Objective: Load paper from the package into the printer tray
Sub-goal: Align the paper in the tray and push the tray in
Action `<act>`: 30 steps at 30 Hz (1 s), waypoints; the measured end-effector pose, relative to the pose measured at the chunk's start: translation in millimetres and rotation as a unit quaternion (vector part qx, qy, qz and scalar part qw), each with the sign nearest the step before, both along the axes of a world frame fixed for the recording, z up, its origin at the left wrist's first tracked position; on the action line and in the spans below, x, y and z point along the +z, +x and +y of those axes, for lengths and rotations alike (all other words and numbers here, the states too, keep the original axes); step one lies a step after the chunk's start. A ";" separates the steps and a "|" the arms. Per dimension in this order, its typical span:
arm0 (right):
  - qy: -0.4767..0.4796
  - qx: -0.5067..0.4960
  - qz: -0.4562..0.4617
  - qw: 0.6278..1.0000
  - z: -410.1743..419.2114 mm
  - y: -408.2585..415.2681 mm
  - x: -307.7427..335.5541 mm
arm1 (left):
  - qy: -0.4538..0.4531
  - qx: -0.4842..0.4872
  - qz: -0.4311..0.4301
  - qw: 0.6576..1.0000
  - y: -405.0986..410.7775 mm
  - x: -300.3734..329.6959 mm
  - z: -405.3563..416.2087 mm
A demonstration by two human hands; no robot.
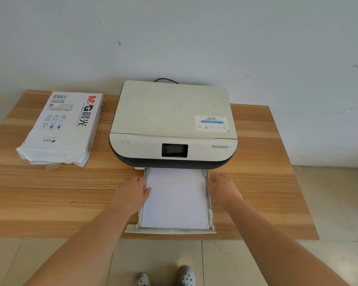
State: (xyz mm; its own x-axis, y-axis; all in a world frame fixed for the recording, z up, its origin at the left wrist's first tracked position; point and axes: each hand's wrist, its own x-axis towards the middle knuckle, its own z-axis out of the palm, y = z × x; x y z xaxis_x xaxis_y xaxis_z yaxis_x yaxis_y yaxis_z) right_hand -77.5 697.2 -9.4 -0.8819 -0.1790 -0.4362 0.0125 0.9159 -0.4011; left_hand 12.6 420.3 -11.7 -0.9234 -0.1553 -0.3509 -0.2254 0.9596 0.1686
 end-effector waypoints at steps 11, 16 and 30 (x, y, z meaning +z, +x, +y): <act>0.063 0.023 -0.097 0.993 4.3 1.8 -21.2 | 0.044 0.072 -0.115 0.990 -13.3 -20.2 -2.1; 0.098 0.049 -0.093 0.990 -1.9 -0.4 -22.1 | 0.040 0.061 -0.145 0.987 -19.4 -23.9 -2.9; 0.140 0.066 -0.113 0.981 -7.6 -9.7 -23.6 | 0.047 0.041 -0.125 0.990 -22.3 -23.4 -3.5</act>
